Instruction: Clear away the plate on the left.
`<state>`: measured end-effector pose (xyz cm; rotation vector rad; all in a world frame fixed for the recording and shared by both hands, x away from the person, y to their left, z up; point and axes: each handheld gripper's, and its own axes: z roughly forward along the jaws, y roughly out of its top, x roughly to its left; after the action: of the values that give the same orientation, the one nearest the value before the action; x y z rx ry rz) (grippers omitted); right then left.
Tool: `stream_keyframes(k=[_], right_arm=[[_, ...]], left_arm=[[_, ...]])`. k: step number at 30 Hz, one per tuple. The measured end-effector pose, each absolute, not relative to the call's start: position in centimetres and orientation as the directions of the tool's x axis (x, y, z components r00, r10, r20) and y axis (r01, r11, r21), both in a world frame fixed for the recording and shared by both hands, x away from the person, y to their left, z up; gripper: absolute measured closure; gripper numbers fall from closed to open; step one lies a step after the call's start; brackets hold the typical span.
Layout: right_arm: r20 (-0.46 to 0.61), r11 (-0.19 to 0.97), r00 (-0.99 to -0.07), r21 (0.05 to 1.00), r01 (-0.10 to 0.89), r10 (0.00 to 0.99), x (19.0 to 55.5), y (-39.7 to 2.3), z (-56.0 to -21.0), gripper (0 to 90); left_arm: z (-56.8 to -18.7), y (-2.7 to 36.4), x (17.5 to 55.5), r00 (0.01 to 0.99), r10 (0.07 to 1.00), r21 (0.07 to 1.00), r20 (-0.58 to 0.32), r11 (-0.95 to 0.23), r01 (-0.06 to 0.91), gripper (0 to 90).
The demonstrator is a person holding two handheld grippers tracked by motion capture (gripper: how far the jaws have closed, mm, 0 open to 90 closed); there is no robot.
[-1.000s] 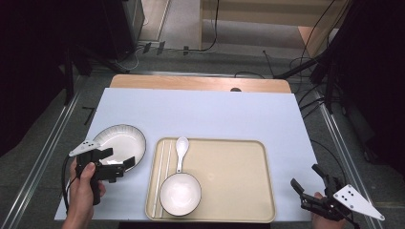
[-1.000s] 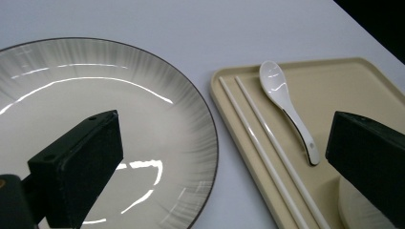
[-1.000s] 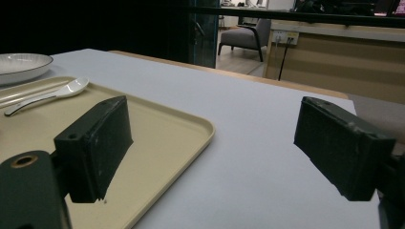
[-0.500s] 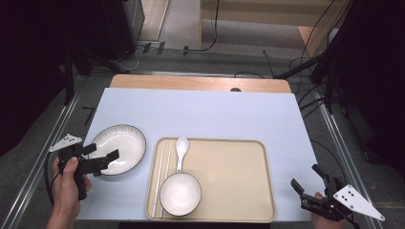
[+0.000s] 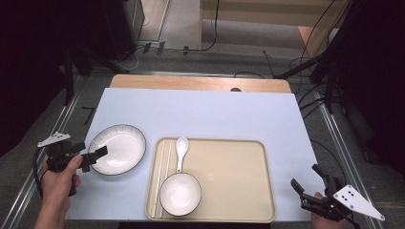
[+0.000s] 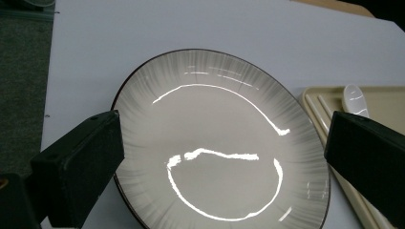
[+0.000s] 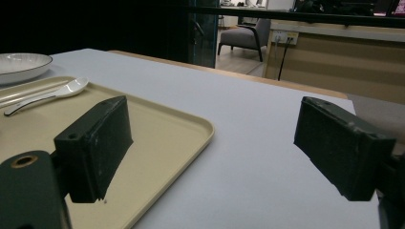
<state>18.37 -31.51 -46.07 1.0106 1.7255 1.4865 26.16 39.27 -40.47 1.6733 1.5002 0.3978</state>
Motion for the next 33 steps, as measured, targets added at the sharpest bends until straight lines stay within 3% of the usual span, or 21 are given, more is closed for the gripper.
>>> stream_keyframes(k=[18, 33], right_arm=[[0.019, 0.064, -0.500, 0.987, 0.147, 0.866, 18.4, -31.5, -46.1, 12.9], [0.020, 0.063, -0.499, 0.987, 0.147, 0.866, 18.4, -31.6, -46.1, 12.9]], left_arm=[[-41.7, 41.8, 27.2, 0.082, 0.945, 0.681, -0.316, 0.166, 0.713, 26.7], [-43.4, 42.8, 27.4, 0.019, 0.927, 0.619, -0.375, 0.235, 0.749, 59.1]])
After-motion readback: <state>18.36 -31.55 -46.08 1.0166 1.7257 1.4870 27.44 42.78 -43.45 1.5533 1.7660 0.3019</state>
